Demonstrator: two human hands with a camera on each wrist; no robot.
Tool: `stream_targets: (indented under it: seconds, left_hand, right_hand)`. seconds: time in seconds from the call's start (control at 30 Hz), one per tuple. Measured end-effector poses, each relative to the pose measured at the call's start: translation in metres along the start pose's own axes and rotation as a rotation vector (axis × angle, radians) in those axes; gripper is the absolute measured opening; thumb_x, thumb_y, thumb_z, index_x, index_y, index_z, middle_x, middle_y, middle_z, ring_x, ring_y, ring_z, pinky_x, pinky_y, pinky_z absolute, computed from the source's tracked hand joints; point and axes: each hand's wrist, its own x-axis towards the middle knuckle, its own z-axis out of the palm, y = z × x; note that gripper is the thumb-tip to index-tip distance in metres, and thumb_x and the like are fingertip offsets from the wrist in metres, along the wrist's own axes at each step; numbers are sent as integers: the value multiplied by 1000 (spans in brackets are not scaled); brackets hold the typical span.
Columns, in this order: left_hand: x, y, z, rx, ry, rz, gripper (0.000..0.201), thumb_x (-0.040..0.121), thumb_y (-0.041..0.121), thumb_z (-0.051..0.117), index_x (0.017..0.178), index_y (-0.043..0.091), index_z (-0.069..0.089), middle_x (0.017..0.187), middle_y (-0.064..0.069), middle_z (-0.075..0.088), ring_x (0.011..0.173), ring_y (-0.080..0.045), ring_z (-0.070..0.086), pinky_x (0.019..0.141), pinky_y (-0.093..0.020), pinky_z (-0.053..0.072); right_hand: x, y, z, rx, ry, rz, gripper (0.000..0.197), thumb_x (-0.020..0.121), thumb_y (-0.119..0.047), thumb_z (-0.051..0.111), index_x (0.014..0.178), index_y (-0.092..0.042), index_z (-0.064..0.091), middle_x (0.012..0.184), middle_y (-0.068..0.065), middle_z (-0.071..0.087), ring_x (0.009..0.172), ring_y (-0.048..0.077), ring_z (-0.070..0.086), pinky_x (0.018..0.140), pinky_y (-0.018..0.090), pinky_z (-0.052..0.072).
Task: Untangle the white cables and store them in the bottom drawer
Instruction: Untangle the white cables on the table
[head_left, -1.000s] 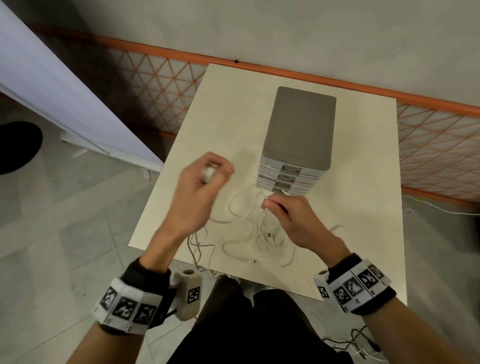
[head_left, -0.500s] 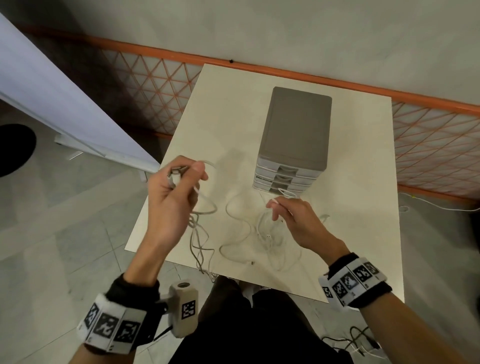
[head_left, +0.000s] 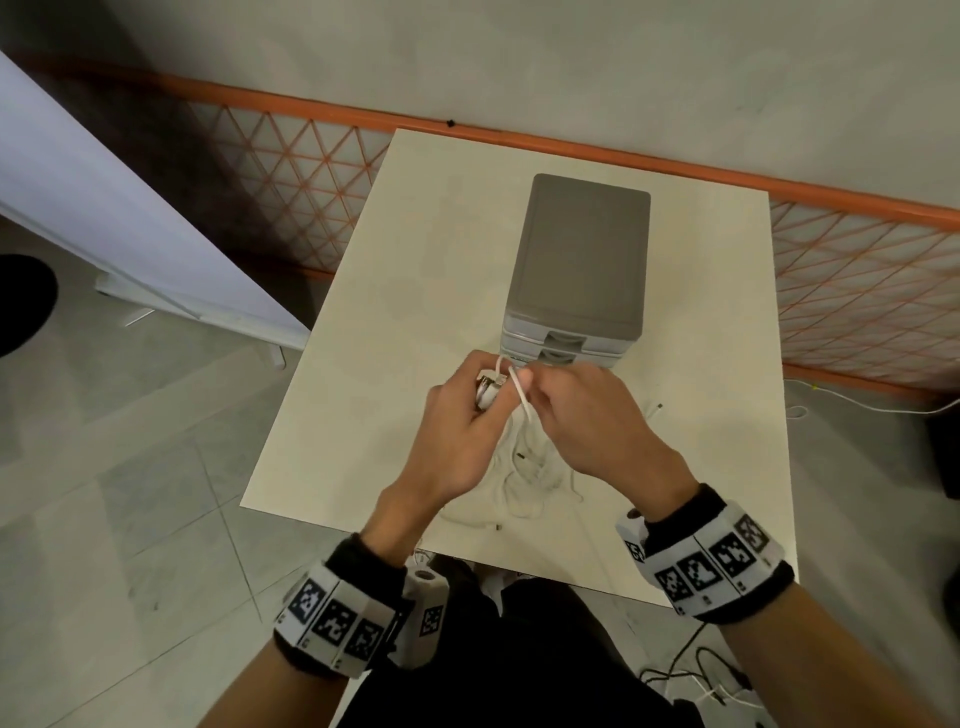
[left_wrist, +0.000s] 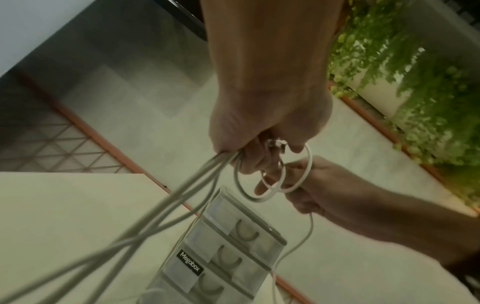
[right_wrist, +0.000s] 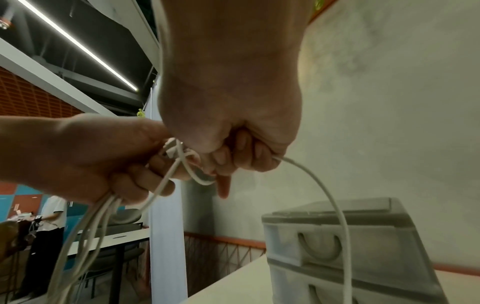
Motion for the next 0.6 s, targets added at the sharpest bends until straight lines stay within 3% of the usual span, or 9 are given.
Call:
stream_targets:
  seconds: [0.07, 0.17, 0.27, 0.33, 0.4, 0.5, 0.6]
  left_hand:
    - [-1, 0, 4, 13, 10, 73, 15, 100, 29, 58, 102, 14, 59, 51, 16, 47, 44, -5, 38, 48, -15, 30]
    - [4, -6, 6, 50, 65, 168, 11, 102, 26, 56, 99, 18, 62, 58, 2, 52, 50, -10, 41, 49, -25, 35]
    - [8, -3, 5, -30, 182, 198, 21, 103, 23, 52, 90, 14, 66, 65, -4, 60, 55, -22, 51, 52, -34, 41]
    - [9, 1, 0, -91, 265, 204, 25, 104, 16, 48, 85, 8, 62, 66, 4, 58, 56, -11, 49, 52, -27, 40]
    - [12, 5, -13, -127, 384, 205, 28, 105, 8, 45, 80, 9, 57, 66, 6, 51, 57, -5, 44, 54, -21, 37]
    - [17, 10, -45, -282, 531, 187, 30, 103, 21, 48, 73, 17, 53, 60, 4, 43, 53, -13, 36, 49, -27, 29]
    - [17, 17, -70, -459, 589, 173, 37, 104, 26, 45, 68, 19, 46, 51, 11, 36, 43, -6, 27, 43, -18, 23]
  right_hand:
    - [2, -2, -2, 5, -17, 14, 25, 101, -22, 40, 96, -16, 63, 73, 5, 63, 62, 27, 54, 57, 38, 46]
    - [5, -2, 1, 58, -21, 2, 30, 103, -29, 38, 93, -15, 63, 70, 4, 62, 60, 24, 55, 57, 43, 49]
    - [6, 0, 7, 224, -8, -40, 40, 105, -40, 37, 82, -16, 59, 65, 1, 58, 57, 21, 54, 57, 42, 47]
    - [5, 1, 10, 424, 10, -49, 38, 104, -34, 42, 74, -15, 55, 59, -2, 53, 55, 17, 50, 57, 32, 43]
    - [0, 7, 17, 551, 13, -51, 30, 105, -27, 43, 86, -14, 63, 62, -5, 53, 58, 15, 52, 60, 26, 42]
    - [-11, 25, 39, 577, -14, -12, 28, 104, -23, 39, 100, -18, 66, 65, -10, 52, 61, 11, 51, 60, 22, 39]
    - [-14, 42, 63, 556, -45, 19, 31, 105, -25, 35, 89, -41, 56, 78, -8, 62, 79, 9, 59, 73, 26, 45]
